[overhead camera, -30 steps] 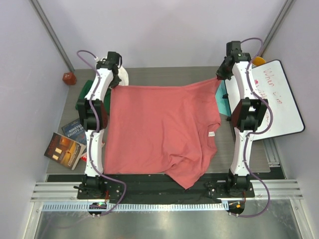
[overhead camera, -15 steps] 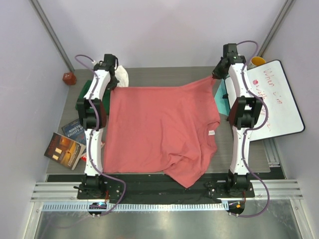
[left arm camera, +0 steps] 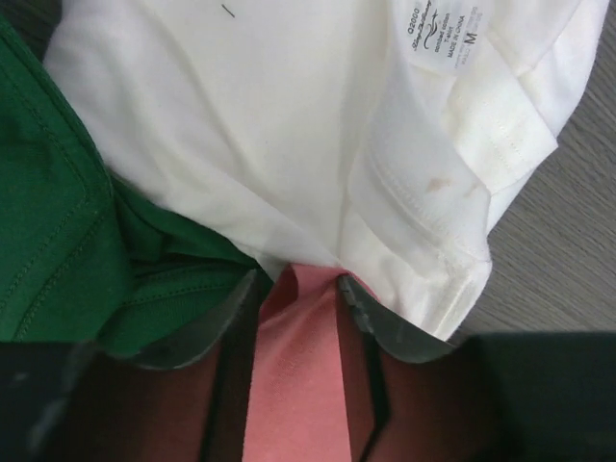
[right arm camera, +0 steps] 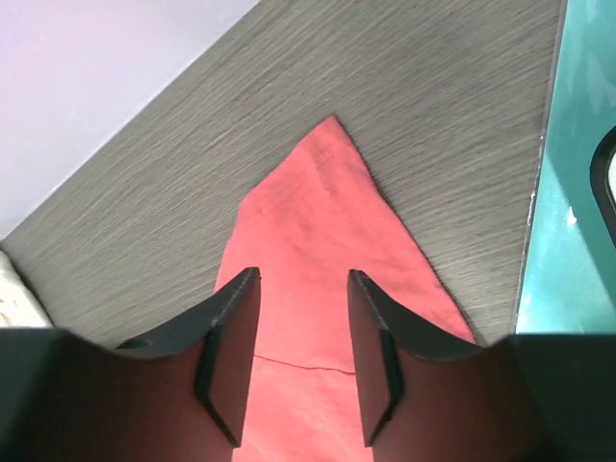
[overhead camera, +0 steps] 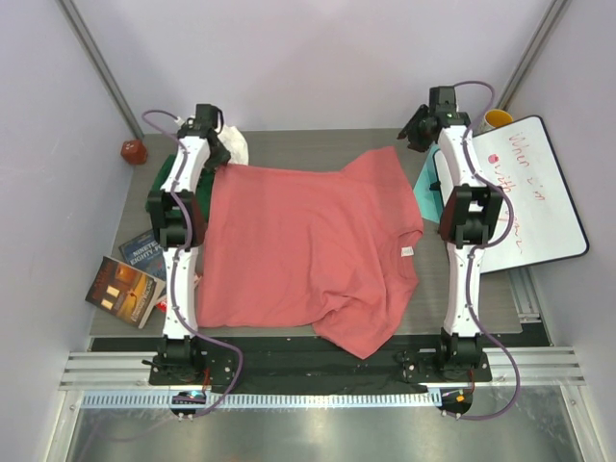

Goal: Fold and stack the t-shirts

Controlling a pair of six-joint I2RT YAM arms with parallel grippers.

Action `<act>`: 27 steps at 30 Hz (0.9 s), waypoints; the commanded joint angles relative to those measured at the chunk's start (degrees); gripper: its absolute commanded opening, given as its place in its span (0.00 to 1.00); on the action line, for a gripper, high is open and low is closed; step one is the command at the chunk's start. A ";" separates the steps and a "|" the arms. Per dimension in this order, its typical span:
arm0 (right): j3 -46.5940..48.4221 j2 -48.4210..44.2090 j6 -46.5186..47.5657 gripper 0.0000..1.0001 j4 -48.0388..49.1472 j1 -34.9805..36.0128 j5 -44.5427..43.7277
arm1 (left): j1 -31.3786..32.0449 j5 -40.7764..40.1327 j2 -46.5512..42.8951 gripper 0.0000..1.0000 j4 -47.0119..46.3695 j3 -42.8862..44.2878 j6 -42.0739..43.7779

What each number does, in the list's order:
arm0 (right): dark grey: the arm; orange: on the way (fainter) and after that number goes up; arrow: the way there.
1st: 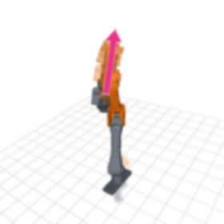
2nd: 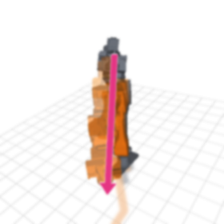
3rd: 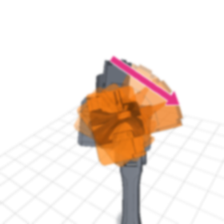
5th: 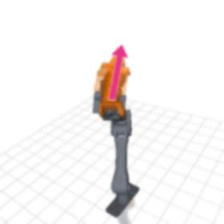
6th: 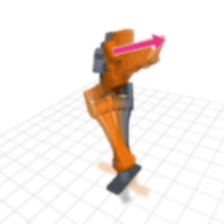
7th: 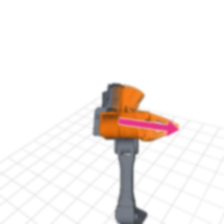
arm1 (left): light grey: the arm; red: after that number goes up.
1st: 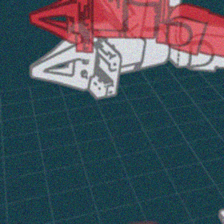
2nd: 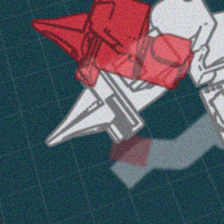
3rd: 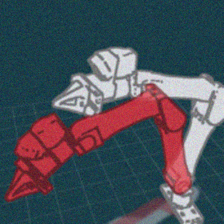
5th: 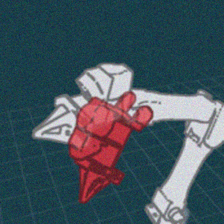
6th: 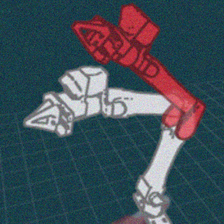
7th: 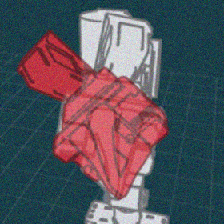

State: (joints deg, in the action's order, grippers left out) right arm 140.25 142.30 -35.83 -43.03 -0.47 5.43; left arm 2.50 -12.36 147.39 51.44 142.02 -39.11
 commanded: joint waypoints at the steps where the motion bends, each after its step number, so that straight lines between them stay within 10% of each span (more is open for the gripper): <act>1: -6.26 -12.45 2.78 0.50 3.74 -0.06 1.08 | -1.27 2.43 -8.77 0.46 -5.38 -5.23 -0.97; 8: -29.03 -31.80 4.02 0.51 5.06 0.47 1.42 | -1.36 12.08 -19.41 0.54 -7.58 -12.18 -3.86; 15: -62.60 -54.66 3.05 0.50 2.52 6.97 1.59 | 4.25 17.02 -33.12 0.44 -2.32 -37.64 1.31; 27: -82.73 -65.38 -4.40 0.48 -9.54 21.02 3.97 | 14.72 20.97 -45.70 0.33 -4.15 -66.58 -0.08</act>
State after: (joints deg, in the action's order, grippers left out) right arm 63.53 82.83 -34.79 -51.09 17.82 7.84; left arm 17.78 6.74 106.59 47.94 79.68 -38.98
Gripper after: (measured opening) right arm 0.492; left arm 0.345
